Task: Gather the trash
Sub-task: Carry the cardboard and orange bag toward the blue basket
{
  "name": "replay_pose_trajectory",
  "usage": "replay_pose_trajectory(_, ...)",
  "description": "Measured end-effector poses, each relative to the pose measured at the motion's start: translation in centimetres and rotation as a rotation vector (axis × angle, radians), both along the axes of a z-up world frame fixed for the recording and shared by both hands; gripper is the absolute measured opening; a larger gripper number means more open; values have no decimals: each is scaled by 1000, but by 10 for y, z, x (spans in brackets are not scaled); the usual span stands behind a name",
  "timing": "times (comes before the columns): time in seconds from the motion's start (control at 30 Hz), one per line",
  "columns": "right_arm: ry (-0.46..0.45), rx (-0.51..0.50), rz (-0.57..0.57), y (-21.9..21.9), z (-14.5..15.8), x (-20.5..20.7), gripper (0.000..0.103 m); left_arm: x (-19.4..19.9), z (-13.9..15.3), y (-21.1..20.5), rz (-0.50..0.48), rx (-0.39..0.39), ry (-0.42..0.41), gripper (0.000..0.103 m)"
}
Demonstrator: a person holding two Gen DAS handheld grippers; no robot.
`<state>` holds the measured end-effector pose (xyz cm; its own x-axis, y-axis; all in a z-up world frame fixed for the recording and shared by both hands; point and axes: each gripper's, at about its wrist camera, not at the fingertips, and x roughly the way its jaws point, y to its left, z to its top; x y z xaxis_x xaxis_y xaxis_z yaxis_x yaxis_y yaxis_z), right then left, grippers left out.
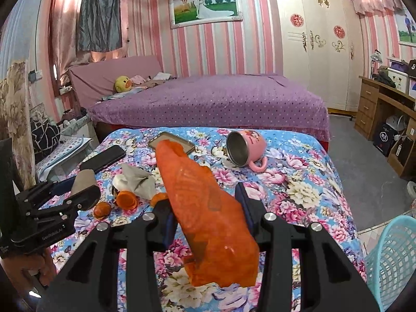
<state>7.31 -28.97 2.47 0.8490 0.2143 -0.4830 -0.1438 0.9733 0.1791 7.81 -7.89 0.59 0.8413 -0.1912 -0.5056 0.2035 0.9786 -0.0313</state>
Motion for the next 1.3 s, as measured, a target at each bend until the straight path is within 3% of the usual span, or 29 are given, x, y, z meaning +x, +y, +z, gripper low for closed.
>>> replay_pose_trajectory(0.73, -47, 42, -109, -69, 18, -20, 41, 1, 17, -38, -29, -54, -24, 54)
replay_pose_trajectory(1.3, -65, 52, -209, -137, 30, -35, 41, 9, 42, -116, -119, -13, -45, 54)
